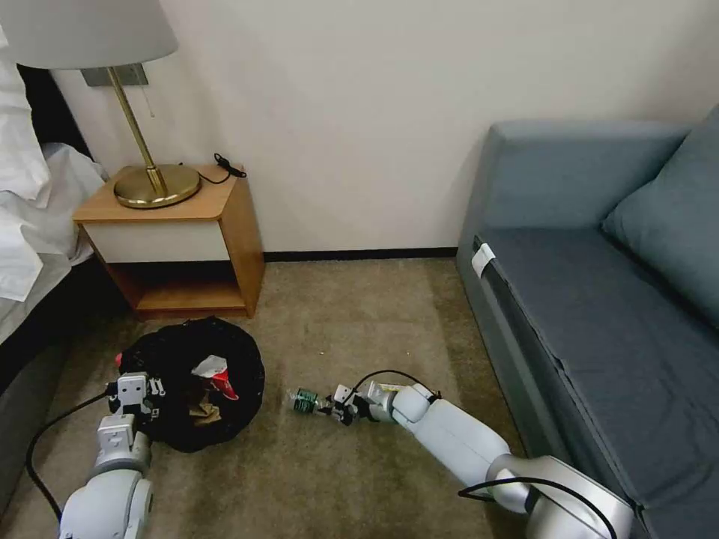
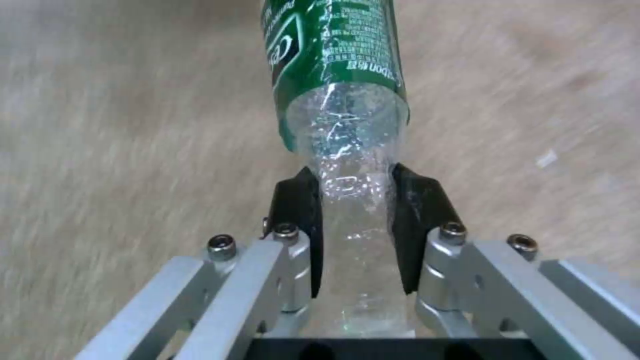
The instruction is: Pick up the trash bin, then pick up the garbage on the floor and place it into the trash bin.
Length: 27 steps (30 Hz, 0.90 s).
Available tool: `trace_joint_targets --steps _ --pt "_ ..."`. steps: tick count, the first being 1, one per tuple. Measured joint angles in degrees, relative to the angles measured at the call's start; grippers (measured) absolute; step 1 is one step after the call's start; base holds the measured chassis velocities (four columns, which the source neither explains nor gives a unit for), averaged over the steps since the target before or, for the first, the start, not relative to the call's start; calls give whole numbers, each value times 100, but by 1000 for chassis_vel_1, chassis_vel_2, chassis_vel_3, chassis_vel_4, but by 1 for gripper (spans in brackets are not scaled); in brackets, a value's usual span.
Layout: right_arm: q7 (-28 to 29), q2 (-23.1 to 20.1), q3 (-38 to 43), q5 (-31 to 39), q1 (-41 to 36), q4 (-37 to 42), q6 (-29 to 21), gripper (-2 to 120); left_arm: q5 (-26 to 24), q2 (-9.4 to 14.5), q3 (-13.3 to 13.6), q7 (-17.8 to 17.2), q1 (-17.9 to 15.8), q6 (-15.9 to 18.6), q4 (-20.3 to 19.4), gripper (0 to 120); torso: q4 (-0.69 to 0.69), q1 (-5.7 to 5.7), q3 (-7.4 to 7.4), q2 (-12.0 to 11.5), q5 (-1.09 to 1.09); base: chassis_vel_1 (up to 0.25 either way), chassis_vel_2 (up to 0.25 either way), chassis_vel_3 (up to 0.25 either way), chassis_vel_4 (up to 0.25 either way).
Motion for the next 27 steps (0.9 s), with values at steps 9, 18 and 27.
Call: trace_joint_targets --steps 9,18,27 --pt "108 -123 435 526 -49 1190 -114 19 53 -2 45 10 -26 10 -65 4 0 0 0 0 0 0 0 0 0" --pt "97 -60 233 1155 -74 2155 -135 19 78 15 102 15 -91 102 -163 4 0 0 0 0 0 0 0 0 0" --pt "106 285 -140 1075 -89 2188 -62 19 80 11 158 27 -102 121 -290 4 0 0 0 0 -1 0 0 0 0"
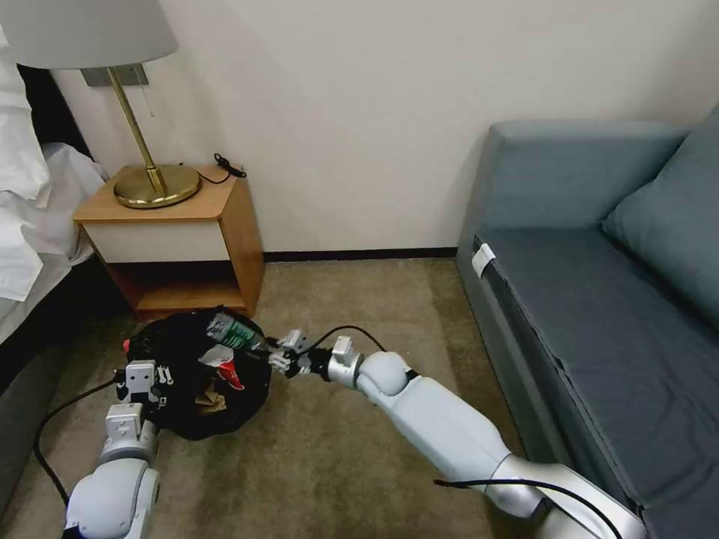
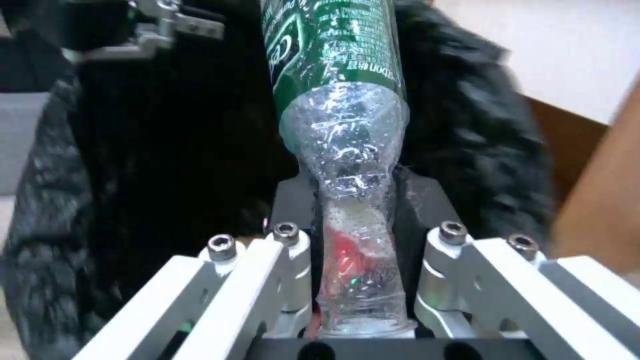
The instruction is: Pick up the trash bin, then pick up the garbage on the floor and place it into the trash bin.
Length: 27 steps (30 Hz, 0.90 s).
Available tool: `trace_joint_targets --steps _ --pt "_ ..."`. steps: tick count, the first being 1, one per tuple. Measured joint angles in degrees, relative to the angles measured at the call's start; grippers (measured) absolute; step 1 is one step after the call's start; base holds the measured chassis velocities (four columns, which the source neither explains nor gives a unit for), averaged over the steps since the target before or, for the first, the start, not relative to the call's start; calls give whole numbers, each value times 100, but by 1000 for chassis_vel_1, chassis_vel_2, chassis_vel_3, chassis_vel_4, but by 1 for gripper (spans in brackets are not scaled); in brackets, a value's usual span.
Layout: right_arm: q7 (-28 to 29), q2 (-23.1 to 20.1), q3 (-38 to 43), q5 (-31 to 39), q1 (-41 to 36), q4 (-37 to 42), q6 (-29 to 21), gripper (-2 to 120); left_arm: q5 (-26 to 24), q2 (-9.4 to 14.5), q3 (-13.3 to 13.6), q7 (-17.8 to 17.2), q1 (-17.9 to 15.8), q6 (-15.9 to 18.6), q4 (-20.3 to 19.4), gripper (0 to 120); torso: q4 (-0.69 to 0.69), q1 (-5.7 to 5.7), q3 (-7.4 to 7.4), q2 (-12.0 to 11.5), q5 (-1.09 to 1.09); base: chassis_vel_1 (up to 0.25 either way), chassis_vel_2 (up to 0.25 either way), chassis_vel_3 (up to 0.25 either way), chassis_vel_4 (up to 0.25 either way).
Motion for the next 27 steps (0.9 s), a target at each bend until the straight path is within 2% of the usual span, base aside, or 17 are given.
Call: trace_joint_targets --steps 6,8,10,12,13,16,18,19,23,25,27 --pt "479 287 -148 -157 69 -381 15 21 23 -51 32 2 1 1 -29 4 1 0 0 0 0 0 0 0 0" --pt "678 310 -179 -270 63 -460 13 31 30 -60 35 2 1 1 -31 4 0 0 0 0 0 0 0 0 0" --pt "717 308 -185 -312 49 -472 11 34 31 -63 38 2 -1 1 -31 4 0 0 0 0 0 0 0 0 0" --pt "750 287 -197 -435 9 -491 10 45 28 -80 36 2 -20 1 -24 4 0 0 0 0 0 0 0 0 0" --pt "750 287 -197 -435 9 -491 10 45 28 -80 36 2 -20 1 -24 4 0 0 0 0 0 0 0 0 0" --pt "776 223 -216 -613 -115 -467 36 60 -6 -96 15 7 -55 1 -2 4 -1 0 0 0 0 0 0 0 0" --pt "782 207 -217 -650 -151 -440 57 64 -7 -96 16 9 -55 4 5 4 -1 0 0 0 0 0 0 0 0" --pt "788 192 -215 -689 -192 -412 87 71 -8 -101 19 14 -54 5 10 4 0 0 0 0 0 0 0 0 0" --pt "819 144 -201 -716 -240 -347 125 79 -8 -119 20 18 -40 5 24 4 0 0 0 0 1 0 0 0 0" --pt "836 36 -167 -719 -242 -220 135 91 -5 -127 23 21 -16 5 48 4 0 0 0 0 1 0 0 0 0" --pt "845 -103 -136 -761 -229 -74 92 96 -3 -131 23 21 -5 0 68 4 1 0 0 0 1 0 0 0 0"
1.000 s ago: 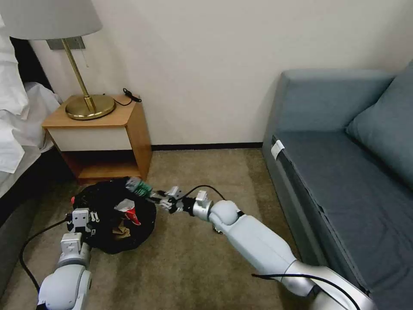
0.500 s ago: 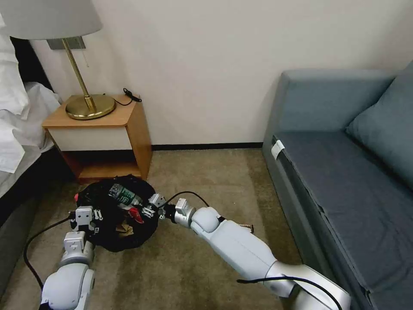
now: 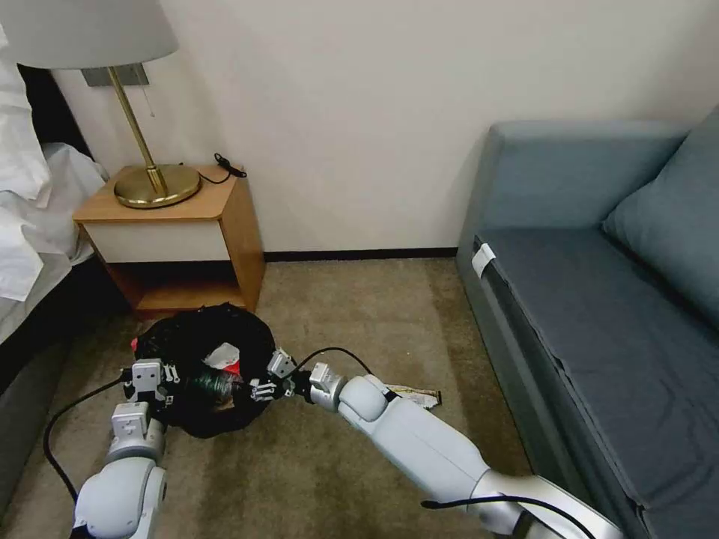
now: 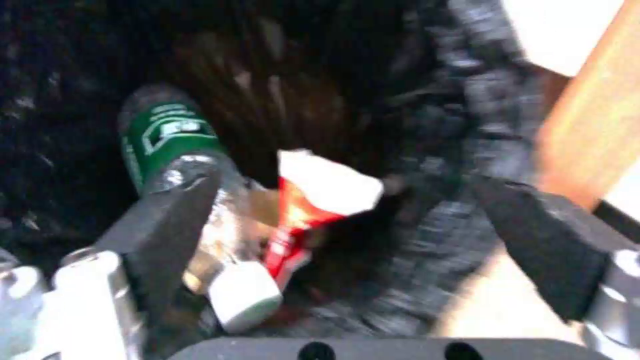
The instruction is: Pick up the trash bin, then pick up the garbage on the floor and place it into the trash bin.
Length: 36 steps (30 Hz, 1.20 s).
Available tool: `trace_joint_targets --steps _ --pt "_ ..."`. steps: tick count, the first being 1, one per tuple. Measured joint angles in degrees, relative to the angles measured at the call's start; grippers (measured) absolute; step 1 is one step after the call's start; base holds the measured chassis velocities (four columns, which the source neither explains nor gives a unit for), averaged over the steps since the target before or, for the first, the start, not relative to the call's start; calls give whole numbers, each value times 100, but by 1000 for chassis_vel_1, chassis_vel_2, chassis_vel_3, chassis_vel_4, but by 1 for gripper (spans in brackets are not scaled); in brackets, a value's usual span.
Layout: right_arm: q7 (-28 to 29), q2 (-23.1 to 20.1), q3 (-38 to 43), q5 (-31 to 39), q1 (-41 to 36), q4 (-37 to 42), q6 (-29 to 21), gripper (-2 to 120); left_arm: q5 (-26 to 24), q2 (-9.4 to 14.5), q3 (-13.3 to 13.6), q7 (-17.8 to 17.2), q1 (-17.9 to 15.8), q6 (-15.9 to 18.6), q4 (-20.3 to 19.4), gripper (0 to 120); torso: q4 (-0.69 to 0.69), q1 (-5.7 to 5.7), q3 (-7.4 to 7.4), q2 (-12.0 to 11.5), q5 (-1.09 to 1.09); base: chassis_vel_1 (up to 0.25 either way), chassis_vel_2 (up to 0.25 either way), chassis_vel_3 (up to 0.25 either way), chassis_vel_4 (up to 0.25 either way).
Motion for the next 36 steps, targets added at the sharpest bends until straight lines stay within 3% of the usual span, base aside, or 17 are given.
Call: trace_joint_targets --steps 2,8,12,15,20,30,36 --pt "5 -94 11 -30 16 76 -20 99 1 -1 -4 0 4 -5 11 4 0 0 0 0 0 0 0 0 0" --pt "31 -990 148 -303 -28 252 -47 100 -62 21 -84 -2 83 -83 50 4 -2 0 0 0 0 0 0 0 0" --pt "223 -1214 353 -562 -271 252 -33 100 -89 53 -121 -3 99 -116 97 4 -2 0 0 0 1 0 0 0 0" --pt "791 -1485 702 -1268 -681 240 -119 100 -116 108 -145 -20 105 -143 167 4 -1 0 0 0 1 0 0 0 0" --pt "1110 -1839 1066 -2039 -1182 397 -418 100 -123 126 -154 -40 88 -145 177 4 -2 0 0 0 1 0 0 0 0" --pt "1257 -2346 1221 -2809 -1698 426 -490 100 -102 126 -84 -36 47 -154 260 4 -1 0 0 0 0 0 0 0 0" --pt "1403 -2240 1389 -3079 -1764 178 -355 100 -96 130 -36 -35 -2 -155 270 4 -1 0 0 0 0 0 0 0 0"
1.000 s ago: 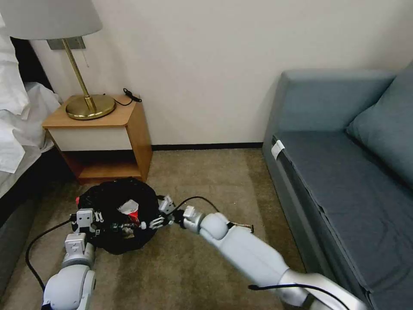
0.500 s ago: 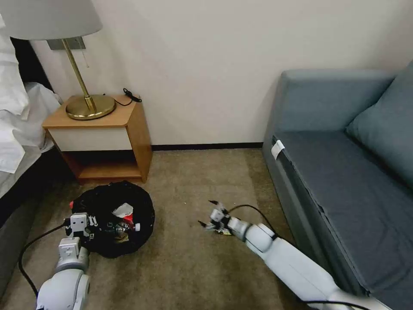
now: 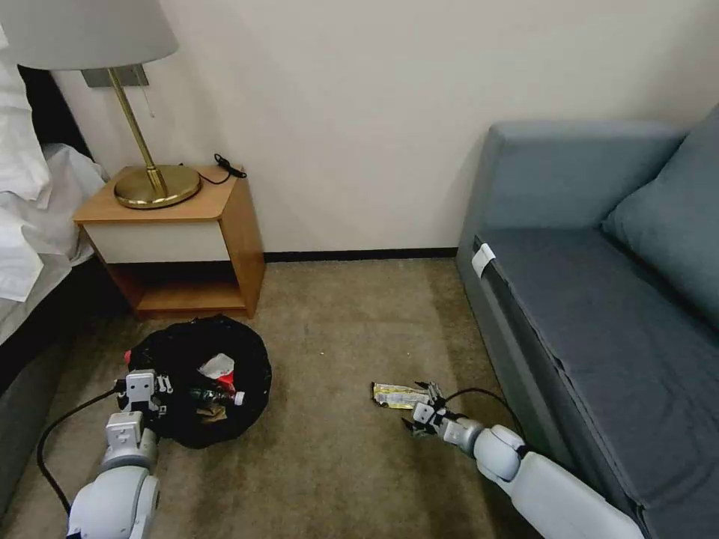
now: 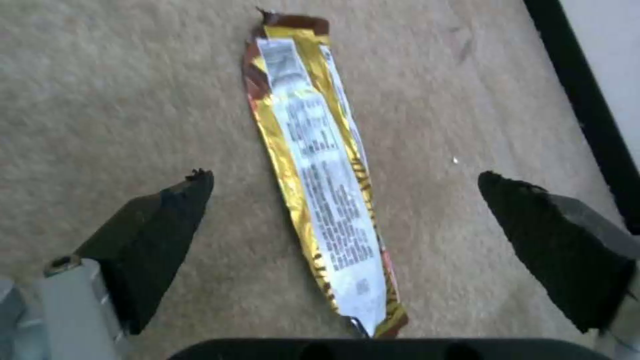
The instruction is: Pick up the trash bin, then pick up the garbage on the floor and place it into the trash bin.
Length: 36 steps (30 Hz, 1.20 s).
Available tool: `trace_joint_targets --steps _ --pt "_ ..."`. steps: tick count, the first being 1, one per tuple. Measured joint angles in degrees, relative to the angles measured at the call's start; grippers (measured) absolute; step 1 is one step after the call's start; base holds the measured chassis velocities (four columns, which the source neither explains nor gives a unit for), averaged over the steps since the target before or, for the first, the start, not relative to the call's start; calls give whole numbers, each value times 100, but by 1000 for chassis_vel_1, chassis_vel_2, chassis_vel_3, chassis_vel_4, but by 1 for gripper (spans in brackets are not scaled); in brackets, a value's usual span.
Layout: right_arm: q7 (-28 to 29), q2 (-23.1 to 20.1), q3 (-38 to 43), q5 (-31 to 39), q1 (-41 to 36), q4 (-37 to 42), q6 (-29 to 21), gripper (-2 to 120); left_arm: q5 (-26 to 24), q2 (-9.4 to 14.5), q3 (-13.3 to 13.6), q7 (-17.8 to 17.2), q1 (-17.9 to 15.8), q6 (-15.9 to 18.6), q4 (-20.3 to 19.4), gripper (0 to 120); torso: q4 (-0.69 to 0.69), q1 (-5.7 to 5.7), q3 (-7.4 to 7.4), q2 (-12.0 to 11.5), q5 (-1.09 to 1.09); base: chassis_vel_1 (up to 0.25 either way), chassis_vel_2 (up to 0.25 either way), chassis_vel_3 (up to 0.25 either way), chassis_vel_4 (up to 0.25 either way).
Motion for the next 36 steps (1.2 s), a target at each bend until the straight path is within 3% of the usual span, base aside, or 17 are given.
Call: trace_joint_targets --steps 36 --pt "98 779 -11 -142 617 -1274 52 100 -145 87 -7 5 -24 -150 301 4 1 0 0 0 0 0 0 0 0"
